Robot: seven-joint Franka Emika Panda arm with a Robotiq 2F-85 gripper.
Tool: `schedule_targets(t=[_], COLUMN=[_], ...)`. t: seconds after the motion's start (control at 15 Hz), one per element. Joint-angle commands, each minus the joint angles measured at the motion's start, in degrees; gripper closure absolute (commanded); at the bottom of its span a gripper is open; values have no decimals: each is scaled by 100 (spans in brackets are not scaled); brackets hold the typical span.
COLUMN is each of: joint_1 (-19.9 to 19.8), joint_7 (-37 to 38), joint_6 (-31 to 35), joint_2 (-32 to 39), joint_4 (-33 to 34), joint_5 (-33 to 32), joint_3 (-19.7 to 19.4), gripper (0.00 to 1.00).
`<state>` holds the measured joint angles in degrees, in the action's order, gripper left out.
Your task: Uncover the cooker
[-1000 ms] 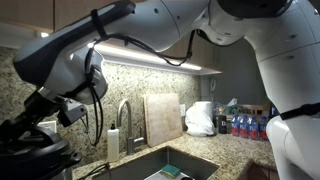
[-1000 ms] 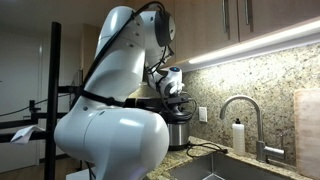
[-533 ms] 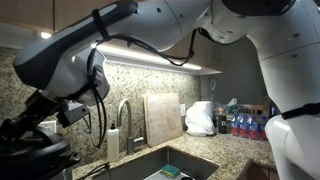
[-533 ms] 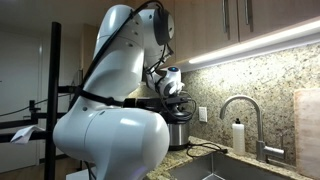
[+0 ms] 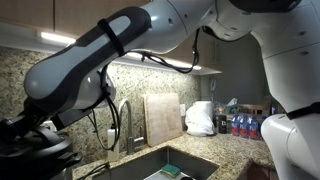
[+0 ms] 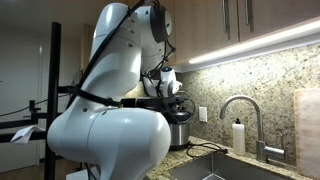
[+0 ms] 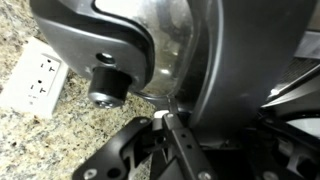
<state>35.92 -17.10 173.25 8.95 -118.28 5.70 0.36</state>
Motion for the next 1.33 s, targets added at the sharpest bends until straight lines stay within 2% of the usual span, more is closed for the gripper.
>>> schedule_targets(t=[0.0, 0.27, 0.67, 0.8, 0.87, 0.93, 1.0, 1.27], joint_1=[332, 545, 859, 849, 150, 18, -203, -959], joint_7=[883, 1301, 1948, 1812, 1749, 1680, 1627, 1481], joint_6=[60, -130, -1268, -1687, -1793, -1865, -1852, -1638], joint_2=[-212, -324, -796, -862, -874, -912, -923, -845], joint_4=[-84, -30, 220, 276, 279, 219, 178, 127], joint_5=[-872, -1197, -2310, -2177, -2062, -1935, -1828, -1590], joint_3=[-604, -813, -1096, -988, -257, -141, 69, 756], gripper=[87, 87, 87, 88, 89, 91, 89, 88])
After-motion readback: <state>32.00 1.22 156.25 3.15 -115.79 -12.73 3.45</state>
